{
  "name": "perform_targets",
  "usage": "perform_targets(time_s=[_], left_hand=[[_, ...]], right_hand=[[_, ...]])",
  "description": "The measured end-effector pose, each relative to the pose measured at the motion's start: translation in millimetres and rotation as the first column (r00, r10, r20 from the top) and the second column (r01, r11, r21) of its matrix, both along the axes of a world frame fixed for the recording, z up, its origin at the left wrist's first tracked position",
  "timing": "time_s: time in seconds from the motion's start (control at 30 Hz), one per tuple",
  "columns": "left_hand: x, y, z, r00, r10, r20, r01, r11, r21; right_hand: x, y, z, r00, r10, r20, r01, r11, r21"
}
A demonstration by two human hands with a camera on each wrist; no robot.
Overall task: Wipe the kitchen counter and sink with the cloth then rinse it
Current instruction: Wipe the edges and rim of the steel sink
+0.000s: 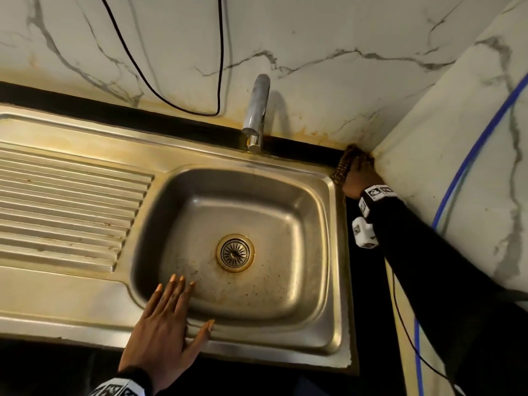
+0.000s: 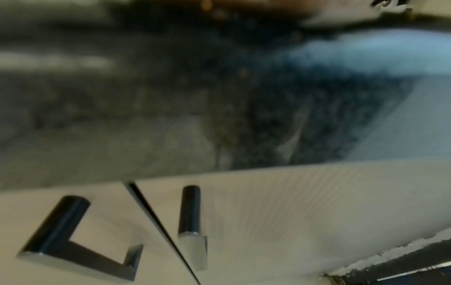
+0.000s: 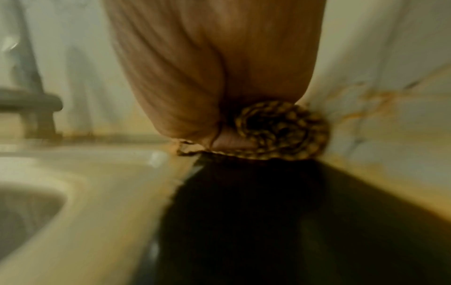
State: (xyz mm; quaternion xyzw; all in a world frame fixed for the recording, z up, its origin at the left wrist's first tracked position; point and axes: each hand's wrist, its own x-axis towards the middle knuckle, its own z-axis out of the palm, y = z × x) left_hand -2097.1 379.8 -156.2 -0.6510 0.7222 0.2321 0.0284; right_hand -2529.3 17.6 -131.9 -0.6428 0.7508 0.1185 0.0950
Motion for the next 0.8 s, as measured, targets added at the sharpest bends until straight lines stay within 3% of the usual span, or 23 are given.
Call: perform_targets(time_s=[0.13, 0.23, 0.4, 0.5, 0.63, 0.8], left_hand=[[0.0, -0.7, 0.2, 1.0, 0.01, -0.003, -0.01, 0.999, -0.039], [-0.5, -0.5, 0.8, 1.0, 0.0, -0.007, 0.0, 0.999, -0.053], [-1.7, 2.2, 3.1, 1.0, -0.002, 0.01, 0.002, 0.998, -0.06], [-2.3, 3.3, 3.6, 1.0, 0.011, -0.009, -0.011, 0.997, -0.078], [-0.9, 3.7, 3.4, 1.0, -0.015, -0.001, 0.015, 0.999, -0.051], [0.7, 0.1, 1.4, 0.997, -0.047, 0.058, 0.047, 0.999, -0.009]], right_hand=[[22.7, -8.9, 10.3, 1.0, 0.0, -0.023, 0.001, 1.0, 0.022], [9.2, 8.3, 18.1, 0.999, -0.002, 0.032, 0.002, 1.0, 0.005], [7.0, 116.9, 13.5, 0.99, 0.068, 0.123, -0.059, 0.995, -0.076], [7.2, 163.8, 8.1, 0.992, 0.041, 0.118, -0.038, 0.999, -0.022], [10.4, 121.2, 11.2, 0.987, -0.032, 0.16, 0.035, 0.999, -0.016], [27.2, 23.0, 23.7, 0.995, -0.089, 0.04, 0.09, 0.995, -0.05]])
